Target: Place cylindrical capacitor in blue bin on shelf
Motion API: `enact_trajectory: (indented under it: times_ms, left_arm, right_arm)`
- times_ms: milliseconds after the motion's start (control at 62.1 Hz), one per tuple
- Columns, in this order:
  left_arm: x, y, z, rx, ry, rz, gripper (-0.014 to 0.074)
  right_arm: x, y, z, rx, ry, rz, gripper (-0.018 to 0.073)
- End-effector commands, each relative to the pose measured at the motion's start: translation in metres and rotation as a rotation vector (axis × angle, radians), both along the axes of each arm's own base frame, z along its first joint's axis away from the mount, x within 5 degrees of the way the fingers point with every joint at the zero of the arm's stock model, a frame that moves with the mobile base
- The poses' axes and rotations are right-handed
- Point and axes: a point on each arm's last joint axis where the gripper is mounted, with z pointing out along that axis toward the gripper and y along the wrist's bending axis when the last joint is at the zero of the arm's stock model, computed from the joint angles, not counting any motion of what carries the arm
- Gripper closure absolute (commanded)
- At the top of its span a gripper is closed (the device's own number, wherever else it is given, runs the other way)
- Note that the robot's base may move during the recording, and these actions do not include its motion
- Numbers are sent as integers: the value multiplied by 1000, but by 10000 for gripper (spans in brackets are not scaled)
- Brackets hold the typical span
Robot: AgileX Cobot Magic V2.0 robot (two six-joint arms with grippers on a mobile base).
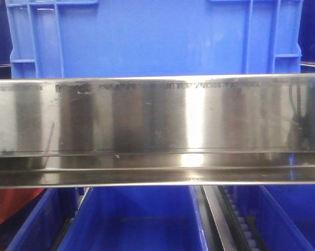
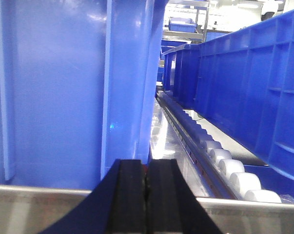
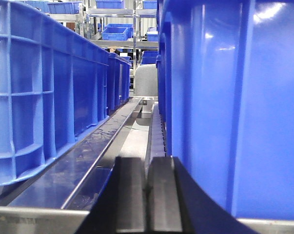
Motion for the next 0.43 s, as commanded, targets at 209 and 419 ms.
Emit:
enact_trajectory:
  times_ms: [209, 419]
  left_arm:
    - [-1, 0, 2, -11, -22, 0, 707]
    - [-1, 0, 2, -11, -22, 0, 707]
  right_arm:
    - [0, 0, 1, 4, -16, -7, 727]
    - [0, 0, 1, 4, -16, -7, 727]
